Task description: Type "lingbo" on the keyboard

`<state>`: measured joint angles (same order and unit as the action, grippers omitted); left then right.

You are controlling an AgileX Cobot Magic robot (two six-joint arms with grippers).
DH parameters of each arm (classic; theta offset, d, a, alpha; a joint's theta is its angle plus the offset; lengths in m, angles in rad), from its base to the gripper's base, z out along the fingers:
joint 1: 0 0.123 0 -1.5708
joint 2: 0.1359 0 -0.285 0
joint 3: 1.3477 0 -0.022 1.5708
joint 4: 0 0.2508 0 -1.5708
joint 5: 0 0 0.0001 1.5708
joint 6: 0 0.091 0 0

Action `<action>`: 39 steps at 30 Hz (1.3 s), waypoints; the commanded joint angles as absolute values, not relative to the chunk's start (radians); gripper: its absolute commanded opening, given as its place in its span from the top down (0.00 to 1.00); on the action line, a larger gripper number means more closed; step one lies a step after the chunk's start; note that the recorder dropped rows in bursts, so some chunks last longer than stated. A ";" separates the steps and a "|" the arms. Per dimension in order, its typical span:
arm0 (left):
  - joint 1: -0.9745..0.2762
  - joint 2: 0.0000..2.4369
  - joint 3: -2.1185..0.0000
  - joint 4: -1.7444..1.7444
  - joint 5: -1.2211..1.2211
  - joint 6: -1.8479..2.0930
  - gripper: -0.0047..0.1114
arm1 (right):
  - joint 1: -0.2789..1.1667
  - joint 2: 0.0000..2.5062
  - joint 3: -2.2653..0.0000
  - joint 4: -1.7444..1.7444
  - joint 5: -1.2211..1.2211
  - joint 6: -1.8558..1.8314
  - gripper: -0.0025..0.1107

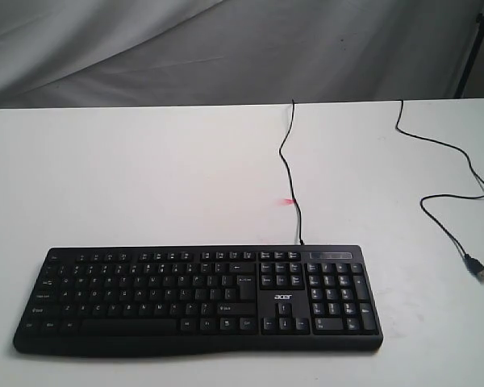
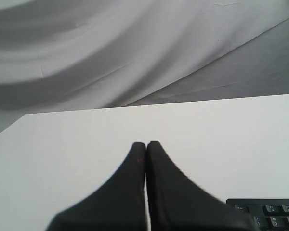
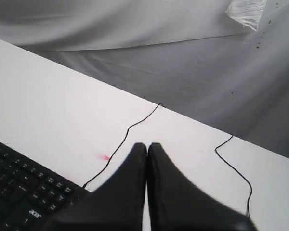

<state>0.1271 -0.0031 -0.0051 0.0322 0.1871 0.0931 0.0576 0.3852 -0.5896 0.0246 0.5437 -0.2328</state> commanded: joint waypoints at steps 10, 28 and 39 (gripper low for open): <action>0.123 0.000 0.000 0.032 0.183 0.090 0.95 | 0.058 0.786 -0.766 0.080 0.502 -0.185 0.98; 0.123 0.000 0.000 0.032 0.183 0.090 0.95 | 0.521 1.441 -1.022 0.276 0.595 -0.371 0.98; 0.123 0.000 0.000 0.032 0.183 0.090 0.95 | 0.559 1.713 -1.235 0.268 0.530 -0.344 0.98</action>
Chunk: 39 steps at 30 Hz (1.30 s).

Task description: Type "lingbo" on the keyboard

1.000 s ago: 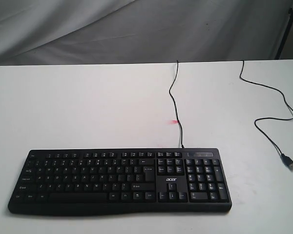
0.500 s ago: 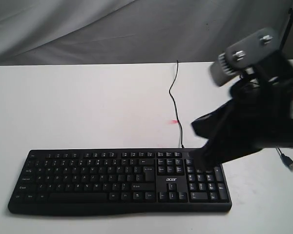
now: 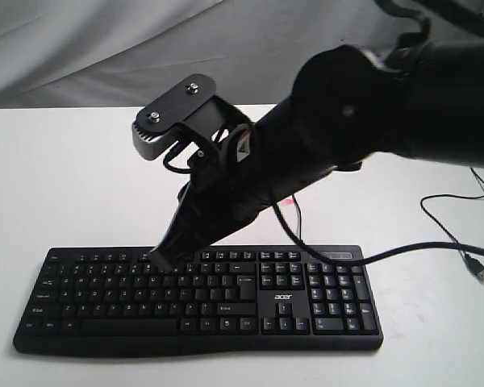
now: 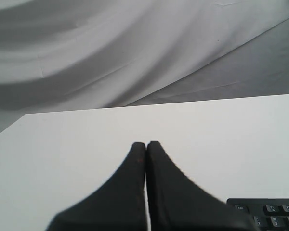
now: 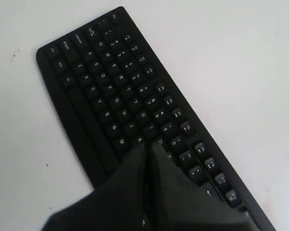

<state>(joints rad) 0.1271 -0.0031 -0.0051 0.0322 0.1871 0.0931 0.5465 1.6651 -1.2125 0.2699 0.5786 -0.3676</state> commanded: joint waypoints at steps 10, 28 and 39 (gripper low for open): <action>0.123 0.000 0.000 0.032 0.183 0.090 0.95 | 0.596 1.849 -1.235 0.280 0.396 -0.445 0.98; 0.123 0.000 0.000 0.032 0.183 0.090 0.95 | 0.607 1.925 -1.072 0.332 0.131 -0.654 0.98; 0.123 0.000 0.000 0.032 0.183 0.090 0.95 | 0.630 1.962 -1.065 0.288 0.098 -0.669 0.98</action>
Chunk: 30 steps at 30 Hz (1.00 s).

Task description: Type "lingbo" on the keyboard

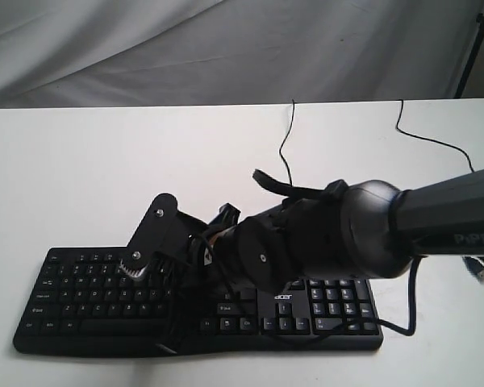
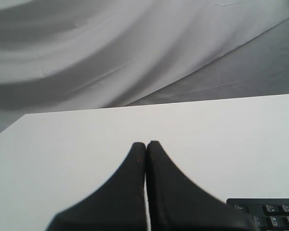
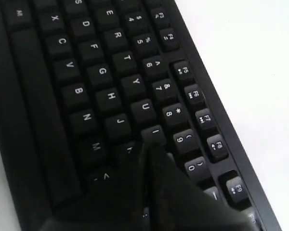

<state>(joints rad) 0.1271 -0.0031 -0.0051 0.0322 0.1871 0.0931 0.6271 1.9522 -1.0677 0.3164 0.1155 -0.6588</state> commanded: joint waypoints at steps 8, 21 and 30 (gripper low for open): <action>0.123 0.000 0.000 0.032 0.183 0.090 0.95 | 0.628 1.974 -1.065 0.260 0.103 -0.673 0.98; 0.123 0.000 0.000 0.032 0.183 0.090 0.95 | 0.628 1.982 -1.065 0.246 0.098 -0.676 0.98; 0.123 0.000 0.000 0.032 0.183 0.090 0.95 | 0.628 1.985 -1.065 0.227 0.102 -0.680 0.98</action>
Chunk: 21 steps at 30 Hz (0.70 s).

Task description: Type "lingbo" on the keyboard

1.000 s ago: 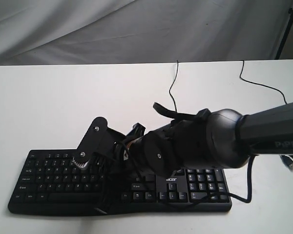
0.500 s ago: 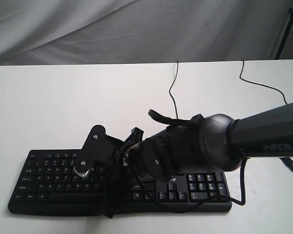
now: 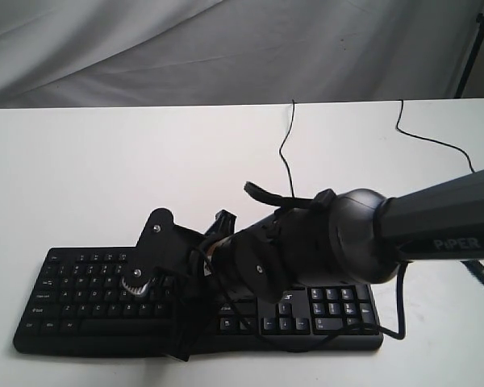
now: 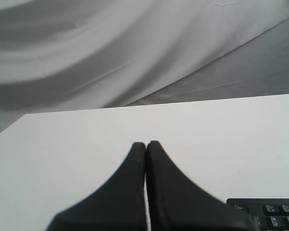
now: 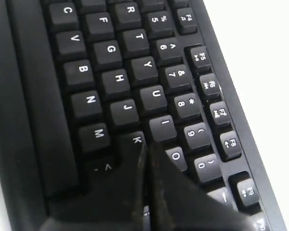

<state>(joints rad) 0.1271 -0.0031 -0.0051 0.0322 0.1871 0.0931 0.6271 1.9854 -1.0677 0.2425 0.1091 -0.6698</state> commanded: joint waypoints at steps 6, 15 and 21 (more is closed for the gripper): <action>0.123 0.000 0.000 0.032 0.183 0.090 0.95 | 0.628 1.985 -1.065 0.227 0.104 -0.680 0.98; 0.123 0.000 0.000 0.032 0.183 0.090 0.95 | 0.628 2.005 -1.065 0.229 0.101 -0.680 0.98; 0.123 0.000 0.000 0.032 0.183 0.090 0.95 | 0.626 1.944 -1.067 0.226 0.117 -0.680 0.98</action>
<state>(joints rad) 0.1271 -0.0031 -0.0051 0.0322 0.1871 0.0931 0.6271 1.9638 -1.0677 0.2349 0.1117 -0.6747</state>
